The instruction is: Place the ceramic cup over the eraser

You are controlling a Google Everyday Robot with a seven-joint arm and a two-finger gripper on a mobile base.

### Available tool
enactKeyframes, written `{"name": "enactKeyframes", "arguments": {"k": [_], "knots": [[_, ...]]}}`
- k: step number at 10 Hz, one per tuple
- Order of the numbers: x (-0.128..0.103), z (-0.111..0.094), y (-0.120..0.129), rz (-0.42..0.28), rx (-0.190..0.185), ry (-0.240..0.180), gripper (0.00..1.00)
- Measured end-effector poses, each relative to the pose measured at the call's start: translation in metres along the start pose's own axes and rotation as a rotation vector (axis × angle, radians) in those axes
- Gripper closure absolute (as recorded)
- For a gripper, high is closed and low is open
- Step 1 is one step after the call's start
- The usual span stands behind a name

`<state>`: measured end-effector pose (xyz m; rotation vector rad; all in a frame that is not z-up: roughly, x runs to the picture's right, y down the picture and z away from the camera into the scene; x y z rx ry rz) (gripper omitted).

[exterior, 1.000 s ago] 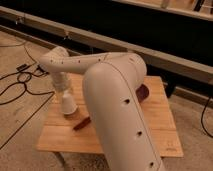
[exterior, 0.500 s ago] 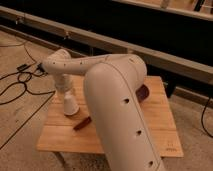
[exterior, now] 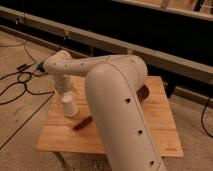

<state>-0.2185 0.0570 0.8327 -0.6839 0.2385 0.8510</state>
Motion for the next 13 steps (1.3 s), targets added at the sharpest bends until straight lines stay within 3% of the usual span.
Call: {"name": "enactKeyframes", "arguments": {"k": [5, 7, 8, 13], "knots": [[0.0, -0.016, -0.016, 0.042, 0.012, -0.041, 0.2], [-0.001, -0.028, -0.021, 0.059, 0.001, -0.064, 0.2], [-0.001, -0.04, -0.024, 0.081, -0.023, -0.09, 0.2], [-0.001, -0.042, -0.024, 0.082, -0.03, -0.096, 0.2]]}}
